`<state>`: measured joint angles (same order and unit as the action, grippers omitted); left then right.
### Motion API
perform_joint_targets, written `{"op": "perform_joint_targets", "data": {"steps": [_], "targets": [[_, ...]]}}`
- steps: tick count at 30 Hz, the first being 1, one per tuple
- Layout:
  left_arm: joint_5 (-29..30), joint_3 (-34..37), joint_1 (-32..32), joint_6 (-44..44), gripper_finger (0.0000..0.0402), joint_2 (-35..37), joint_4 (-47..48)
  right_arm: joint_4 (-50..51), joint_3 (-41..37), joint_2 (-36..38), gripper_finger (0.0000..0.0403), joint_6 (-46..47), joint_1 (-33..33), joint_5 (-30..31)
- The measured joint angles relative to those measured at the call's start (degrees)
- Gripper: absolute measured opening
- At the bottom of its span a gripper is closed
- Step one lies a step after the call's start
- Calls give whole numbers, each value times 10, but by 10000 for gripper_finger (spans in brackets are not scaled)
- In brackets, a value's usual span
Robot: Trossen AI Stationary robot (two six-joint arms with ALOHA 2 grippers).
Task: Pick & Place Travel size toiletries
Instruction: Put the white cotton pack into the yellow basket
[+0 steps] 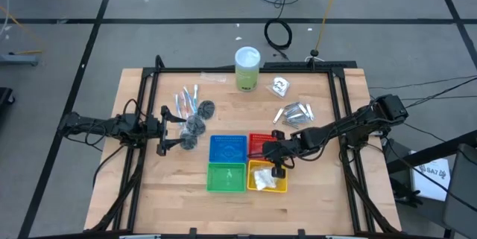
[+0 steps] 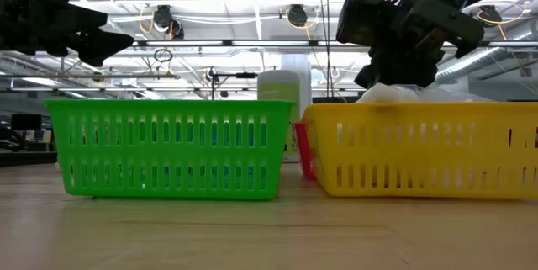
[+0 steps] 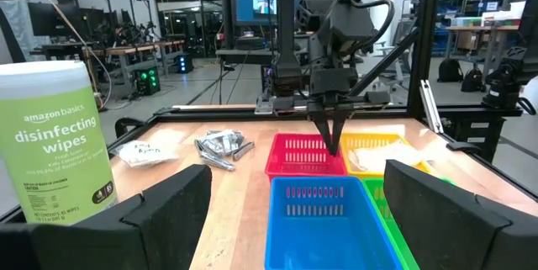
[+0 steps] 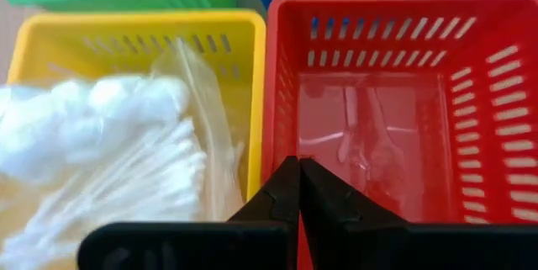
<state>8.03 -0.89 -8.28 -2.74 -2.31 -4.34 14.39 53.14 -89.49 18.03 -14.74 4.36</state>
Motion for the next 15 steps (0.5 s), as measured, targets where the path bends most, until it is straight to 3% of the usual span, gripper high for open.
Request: {"op": "perform_joint_targets", "data": {"steps": [7, 15], "targets": [[0, 0, 0, 0, 347, 0, 0, 53, 7, 80, 0, -34, 9, 48], [0, 0, 0, 0, 347, 0, -2, 91, 8, 171, 13, -82, 55, 230]]}}
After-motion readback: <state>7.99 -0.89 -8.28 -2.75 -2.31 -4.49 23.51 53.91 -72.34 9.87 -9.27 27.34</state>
